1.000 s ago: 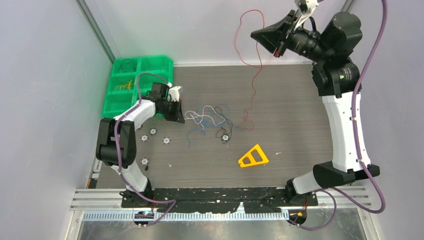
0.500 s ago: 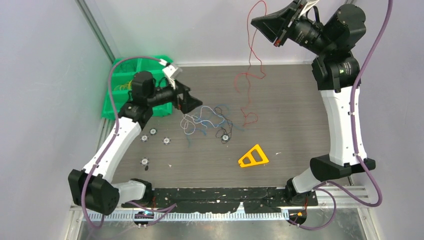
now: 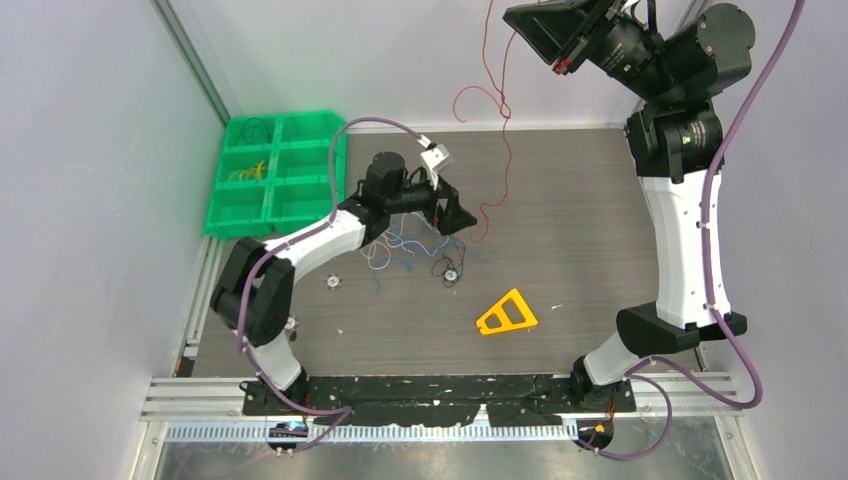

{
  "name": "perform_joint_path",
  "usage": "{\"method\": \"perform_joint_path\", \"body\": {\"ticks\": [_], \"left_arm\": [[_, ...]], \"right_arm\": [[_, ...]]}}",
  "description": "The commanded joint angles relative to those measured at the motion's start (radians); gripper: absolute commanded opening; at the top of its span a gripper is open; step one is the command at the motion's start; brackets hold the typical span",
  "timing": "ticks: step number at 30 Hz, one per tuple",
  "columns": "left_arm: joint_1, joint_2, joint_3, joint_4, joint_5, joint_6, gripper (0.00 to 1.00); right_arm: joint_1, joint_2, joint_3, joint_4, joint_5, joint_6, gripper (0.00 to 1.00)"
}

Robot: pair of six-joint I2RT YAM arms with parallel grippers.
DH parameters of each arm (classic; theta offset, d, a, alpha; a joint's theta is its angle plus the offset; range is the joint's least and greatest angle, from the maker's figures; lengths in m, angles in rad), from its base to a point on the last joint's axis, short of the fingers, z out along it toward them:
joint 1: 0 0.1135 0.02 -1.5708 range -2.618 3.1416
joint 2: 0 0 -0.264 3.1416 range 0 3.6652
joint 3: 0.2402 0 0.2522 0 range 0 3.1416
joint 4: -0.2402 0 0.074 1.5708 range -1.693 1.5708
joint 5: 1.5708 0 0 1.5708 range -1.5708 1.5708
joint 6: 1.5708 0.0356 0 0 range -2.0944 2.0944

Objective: Untangle the cables

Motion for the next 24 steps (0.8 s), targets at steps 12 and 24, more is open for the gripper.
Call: {"method": "perform_joint_path", "body": {"ticks": [12, 24], "left_arm": [[-0.129, 0.118, 0.037, 0.228, 0.112, 0.026, 1.00], [-0.180, 0.169, 0.065, 0.138, 0.266, 0.171, 1.00]], "right_arm": [[0.007, 0.018, 0.068, 0.085, 0.057, 0.046, 0.05], [0.007, 0.012, 0.081, 0.087, 0.057, 0.029, 0.05]]}}
